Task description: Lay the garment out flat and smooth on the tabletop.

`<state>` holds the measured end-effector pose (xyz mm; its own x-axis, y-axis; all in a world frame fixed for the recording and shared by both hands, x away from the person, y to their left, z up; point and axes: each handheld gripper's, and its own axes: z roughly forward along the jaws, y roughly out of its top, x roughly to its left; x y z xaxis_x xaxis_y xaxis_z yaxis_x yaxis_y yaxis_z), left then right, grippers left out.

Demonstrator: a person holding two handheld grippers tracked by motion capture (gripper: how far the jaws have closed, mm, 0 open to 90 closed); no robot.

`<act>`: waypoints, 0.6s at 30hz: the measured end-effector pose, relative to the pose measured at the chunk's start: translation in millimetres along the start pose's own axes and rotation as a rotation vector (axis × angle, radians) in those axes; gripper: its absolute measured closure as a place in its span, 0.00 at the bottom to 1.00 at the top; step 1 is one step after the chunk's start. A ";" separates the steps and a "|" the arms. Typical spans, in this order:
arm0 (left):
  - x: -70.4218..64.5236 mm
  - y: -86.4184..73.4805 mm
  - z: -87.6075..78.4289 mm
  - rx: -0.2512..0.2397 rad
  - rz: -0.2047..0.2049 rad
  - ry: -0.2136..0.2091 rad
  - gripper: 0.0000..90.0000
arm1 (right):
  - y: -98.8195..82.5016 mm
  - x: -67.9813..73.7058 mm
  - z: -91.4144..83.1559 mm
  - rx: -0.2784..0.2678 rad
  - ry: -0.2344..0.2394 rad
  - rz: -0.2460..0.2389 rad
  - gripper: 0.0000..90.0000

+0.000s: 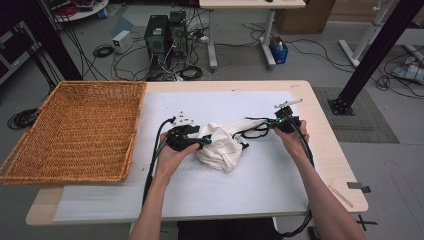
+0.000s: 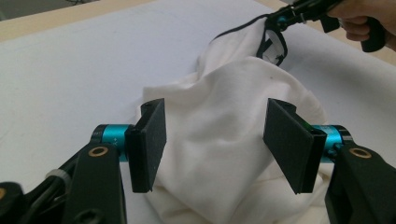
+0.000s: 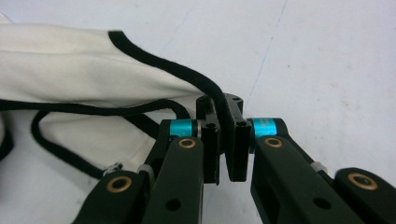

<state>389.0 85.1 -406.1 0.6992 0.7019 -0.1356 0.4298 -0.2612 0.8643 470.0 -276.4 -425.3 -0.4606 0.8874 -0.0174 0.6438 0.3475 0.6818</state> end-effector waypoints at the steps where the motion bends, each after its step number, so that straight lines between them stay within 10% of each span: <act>1: -0.4 -0.4 4.2 0.015 0.002 0.001 0.44 | 2.3 -1.8 4.1 0.021 0.013 -0.009 0.94; 6: 1.5 -9.0 19.4 0.092 0.006 0.004 0.54 | -4.5 12.4 4.4 0.043 0.093 -0.035 0.44; 13: 8.4 -11.9 16.7 0.116 0.003 0.024 0.86 | -14.5 21.2 -6.5 0.014 0.175 0.007 0.18; 18: 17.8 -15.8 6.6 0.100 -0.048 0.075 0.89 | -21.5 25.7 -18.9 0.009 0.211 -0.020 0.12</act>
<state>398.4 97.3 -425.3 0.6333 0.7618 -0.1362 0.5196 -0.2882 0.8043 432.8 -266.8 -426.6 -0.5907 0.7974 0.1231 0.6381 0.3683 0.6761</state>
